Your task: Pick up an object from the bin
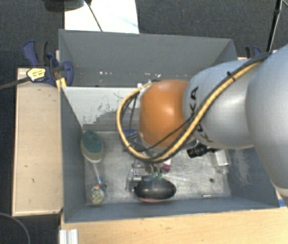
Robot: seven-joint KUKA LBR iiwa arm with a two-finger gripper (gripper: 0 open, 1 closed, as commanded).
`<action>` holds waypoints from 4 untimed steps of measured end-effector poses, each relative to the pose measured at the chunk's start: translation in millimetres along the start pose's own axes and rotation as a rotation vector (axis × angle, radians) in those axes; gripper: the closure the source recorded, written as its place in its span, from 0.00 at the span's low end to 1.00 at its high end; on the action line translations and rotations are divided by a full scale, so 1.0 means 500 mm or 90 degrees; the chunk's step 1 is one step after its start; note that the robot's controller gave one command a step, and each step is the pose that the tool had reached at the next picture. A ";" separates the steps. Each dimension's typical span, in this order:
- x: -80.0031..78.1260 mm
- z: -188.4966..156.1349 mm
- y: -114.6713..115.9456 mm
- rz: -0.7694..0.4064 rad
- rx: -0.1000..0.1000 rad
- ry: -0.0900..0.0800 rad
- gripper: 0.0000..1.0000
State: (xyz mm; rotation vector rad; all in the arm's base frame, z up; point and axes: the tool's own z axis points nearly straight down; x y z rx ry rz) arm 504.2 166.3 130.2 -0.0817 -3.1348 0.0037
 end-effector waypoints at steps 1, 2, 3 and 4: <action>-0.010 0.105 -0.134 0.090 -0.005 -0.010 0.00; -0.095 0.116 -0.272 0.064 -0.002 -0.009 0.00; -0.089 0.116 -0.264 0.064 -0.003 -0.003 1.00; -0.143 -0.166 -0.276 0.054 -0.003 -0.010 1.00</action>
Offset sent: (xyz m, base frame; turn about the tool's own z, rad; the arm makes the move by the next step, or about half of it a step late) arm -0.0012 -0.0675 -0.0542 0.1386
